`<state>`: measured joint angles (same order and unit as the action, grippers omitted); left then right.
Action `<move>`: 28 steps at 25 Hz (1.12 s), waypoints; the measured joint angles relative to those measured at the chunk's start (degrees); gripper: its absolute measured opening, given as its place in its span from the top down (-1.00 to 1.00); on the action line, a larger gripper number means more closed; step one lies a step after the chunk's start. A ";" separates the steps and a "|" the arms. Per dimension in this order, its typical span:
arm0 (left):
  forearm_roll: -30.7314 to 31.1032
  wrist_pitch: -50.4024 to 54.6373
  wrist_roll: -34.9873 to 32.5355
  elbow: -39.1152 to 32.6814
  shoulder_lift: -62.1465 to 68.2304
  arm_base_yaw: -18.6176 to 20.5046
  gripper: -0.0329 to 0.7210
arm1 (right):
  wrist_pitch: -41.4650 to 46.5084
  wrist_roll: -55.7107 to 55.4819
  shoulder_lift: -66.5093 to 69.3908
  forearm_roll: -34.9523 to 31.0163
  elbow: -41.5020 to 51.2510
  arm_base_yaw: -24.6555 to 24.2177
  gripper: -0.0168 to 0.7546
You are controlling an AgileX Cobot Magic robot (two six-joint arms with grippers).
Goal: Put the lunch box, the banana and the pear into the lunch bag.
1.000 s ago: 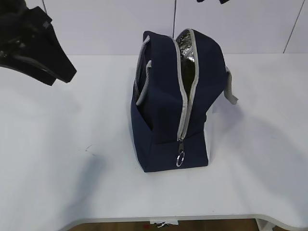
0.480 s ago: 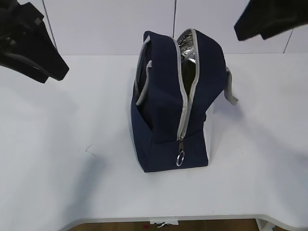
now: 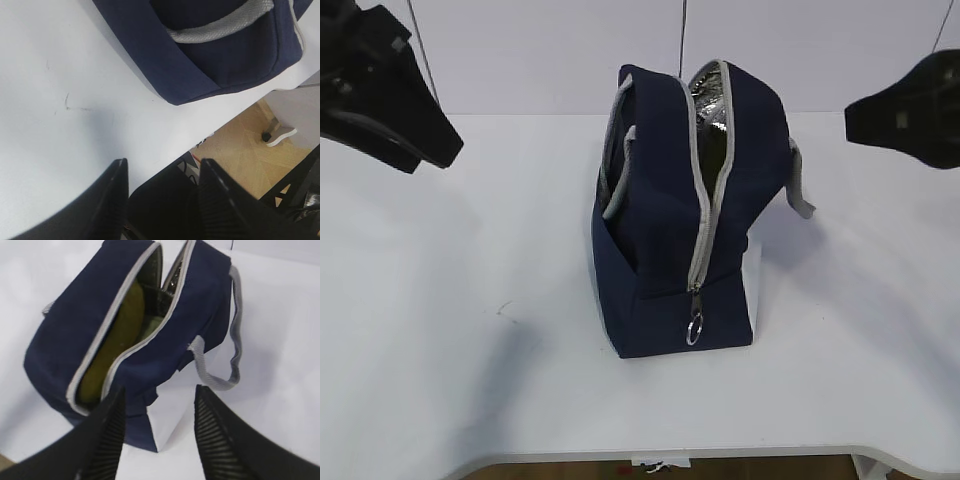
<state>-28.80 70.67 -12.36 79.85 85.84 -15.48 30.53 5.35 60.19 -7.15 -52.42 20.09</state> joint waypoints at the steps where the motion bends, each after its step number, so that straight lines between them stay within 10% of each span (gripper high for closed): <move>1: 0.00 0.00 0.00 0.00 0.00 0.00 -0.02 | -1.33 0.08 -0.01 0.22 1.00 0.00 0.05; 13: 0.00 0.00 0.00 0.00 0.00 0.00 -0.02 | -17.33 2.77 4.48 0.32 5.64 0.46 0.05; 28: 0.00 0.00 0.00 0.00 0.00 0.00 -0.02 | -47.75 3.83 4.61 2.45 27.58 15.09 0.05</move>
<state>-28.80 70.67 -12.36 79.85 85.84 -15.48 -17.21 9.18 64.79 -4.70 -24.83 35.18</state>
